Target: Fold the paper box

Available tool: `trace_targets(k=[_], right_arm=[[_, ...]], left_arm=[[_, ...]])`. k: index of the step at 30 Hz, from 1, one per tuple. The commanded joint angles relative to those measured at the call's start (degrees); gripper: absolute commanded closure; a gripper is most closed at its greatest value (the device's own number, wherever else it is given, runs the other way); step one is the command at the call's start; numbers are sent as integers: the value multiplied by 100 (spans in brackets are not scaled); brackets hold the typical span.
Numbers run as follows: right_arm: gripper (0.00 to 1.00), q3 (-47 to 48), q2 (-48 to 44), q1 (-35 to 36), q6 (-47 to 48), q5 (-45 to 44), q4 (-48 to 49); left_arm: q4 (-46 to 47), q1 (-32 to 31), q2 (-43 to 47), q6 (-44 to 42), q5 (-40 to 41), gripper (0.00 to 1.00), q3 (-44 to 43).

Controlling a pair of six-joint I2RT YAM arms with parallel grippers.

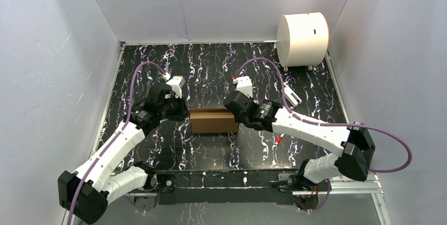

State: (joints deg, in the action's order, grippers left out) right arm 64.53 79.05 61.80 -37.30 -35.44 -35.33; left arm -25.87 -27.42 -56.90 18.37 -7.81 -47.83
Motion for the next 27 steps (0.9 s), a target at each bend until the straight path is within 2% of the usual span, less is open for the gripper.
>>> trace_targets(k=[1,12,19,22,27], right_arm=[[100,-134,-13,95,-89,209,109],[100,-346,-118,95,-81,220,379],[100,-831,-382,95,70,418,990],[91,-986,-554,95,76,498,1193],[62,-999,-905,93,-14,603,1348]], left_arm=[[-123,-58,30,-169,-24,100,-261],[206,-66,304,304,-158,100,319],[451,-76,625,325,-84,100,917],[509,-79,726,317,-49,100,1017],[580,-79,728,287,-27,100,1044]])
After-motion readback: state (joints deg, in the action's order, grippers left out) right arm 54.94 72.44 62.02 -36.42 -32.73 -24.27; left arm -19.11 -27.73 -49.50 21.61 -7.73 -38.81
